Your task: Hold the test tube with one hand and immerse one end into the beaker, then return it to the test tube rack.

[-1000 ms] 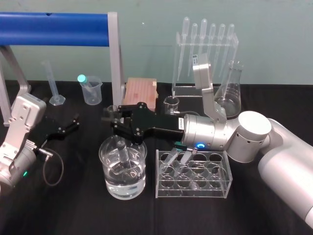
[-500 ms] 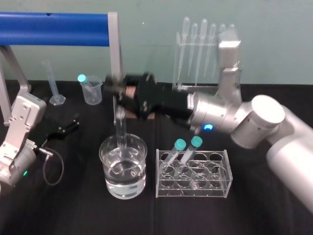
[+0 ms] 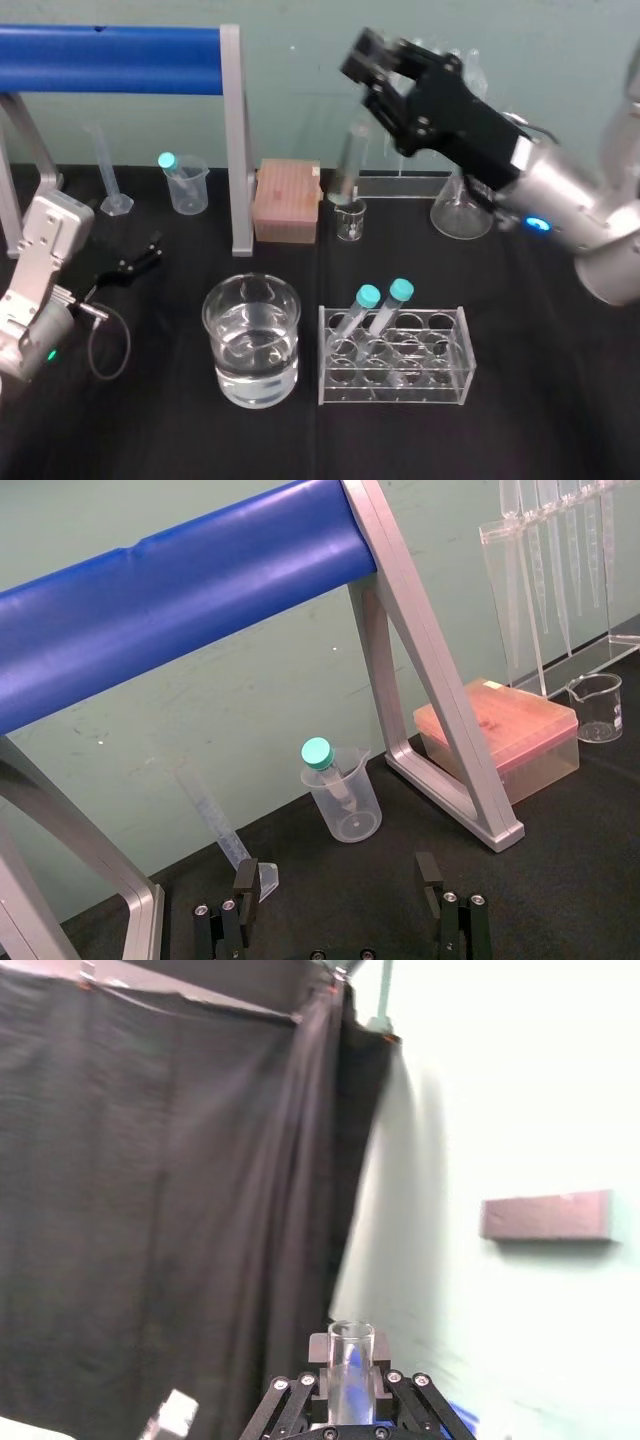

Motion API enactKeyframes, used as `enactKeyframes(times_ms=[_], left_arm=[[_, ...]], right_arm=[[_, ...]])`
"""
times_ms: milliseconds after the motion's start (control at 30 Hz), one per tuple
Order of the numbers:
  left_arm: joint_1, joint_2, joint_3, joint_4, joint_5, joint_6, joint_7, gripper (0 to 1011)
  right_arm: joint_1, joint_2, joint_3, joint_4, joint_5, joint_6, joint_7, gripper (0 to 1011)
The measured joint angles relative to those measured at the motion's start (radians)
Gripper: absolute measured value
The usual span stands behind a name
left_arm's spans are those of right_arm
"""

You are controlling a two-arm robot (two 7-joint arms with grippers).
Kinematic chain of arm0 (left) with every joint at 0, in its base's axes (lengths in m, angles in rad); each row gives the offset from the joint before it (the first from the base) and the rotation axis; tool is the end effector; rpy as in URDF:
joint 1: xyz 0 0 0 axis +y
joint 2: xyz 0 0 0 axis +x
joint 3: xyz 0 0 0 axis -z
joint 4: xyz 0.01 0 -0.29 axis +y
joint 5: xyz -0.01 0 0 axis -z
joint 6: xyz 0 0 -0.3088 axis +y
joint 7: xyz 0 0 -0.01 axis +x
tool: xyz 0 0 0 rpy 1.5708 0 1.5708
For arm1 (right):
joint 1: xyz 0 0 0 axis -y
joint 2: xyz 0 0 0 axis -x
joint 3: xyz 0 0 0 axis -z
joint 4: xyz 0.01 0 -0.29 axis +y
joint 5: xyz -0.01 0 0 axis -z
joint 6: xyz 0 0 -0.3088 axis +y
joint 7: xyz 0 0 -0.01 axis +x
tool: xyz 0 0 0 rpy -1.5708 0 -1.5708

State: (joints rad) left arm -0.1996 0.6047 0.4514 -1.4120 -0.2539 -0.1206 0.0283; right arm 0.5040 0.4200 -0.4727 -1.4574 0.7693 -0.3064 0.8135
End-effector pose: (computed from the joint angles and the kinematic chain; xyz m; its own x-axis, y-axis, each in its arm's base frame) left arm 0.3581 0.0827 -0.3022 0.2922 0.8803 0.3738 -0.9553 0.2874 0.0701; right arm 0.4305 -0.0025 -0.1787 0.8861 -0.4158 0.2046 0.2916 0.8434 0.4512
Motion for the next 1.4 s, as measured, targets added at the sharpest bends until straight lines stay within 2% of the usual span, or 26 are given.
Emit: enactKeyframes(times_ms=[133,200,267,367,400,633,767,900,1200,1400], left_arm=[[0.0,0.0,0.0,0.0,0.0,0.0,0.0,1000],[0.0,0.0,0.0,0.0,0.0,0.0,0.0,1000],[0.0,0.0,0.0,0.0,0.0,0.0,0.0,1000],[0.0,0.0,0.0,0.0,0.0,0.0,0.0,1000],[0.0,0.0,0.0,0.0,0.0,0.0,0.0,1000],[0.0,0.0,0.0,0.0,0.0,0.0,0.0,1000],[0.0,0.0,0.0,0.0,0.0,0.0,0.0,1000],[0.0,0.0,0.0,0.0,0.0,0.0,0.0,1000],[0.0,0.0,0.0,0.0,0.0,0.0,0.0,1000],[0.0,0.0,0.0,0.0,0.0,0.0,0.0,1000]], right_arm=[[-0.098,0.075,0.053,-0.095,-0.014,0.04,-0.08,226],[-0.13,0.096,0.069,-0.122,-0.017,0.052,-0.104,226],[-0.215,0.148,0.113,-0.189,-0.024,0.077,-0.159,226],[-0.274,0.18,0.146,-0.231,-0.027,0.091,-0.195,226],[-0.312,0.198,0.168,-0.255,-0.028,0.098,-0.217,226],[-0.435,0.238,0.241,-0.306,-0.031,0.12,-0.284,226],[-0.46,0.237,0.258,-0.301,-0.035,0.128,-0.29,226],[-0.459,0.229,0.259,-0.279,-0.039,0.137,-0.283,226],[-0.405,0.193,0.227,-0.203,-0.052,0.16,-0.228,226],[-0.383,0.18,0.21,-0.177,-0.055,0.168,-0.212,226]])
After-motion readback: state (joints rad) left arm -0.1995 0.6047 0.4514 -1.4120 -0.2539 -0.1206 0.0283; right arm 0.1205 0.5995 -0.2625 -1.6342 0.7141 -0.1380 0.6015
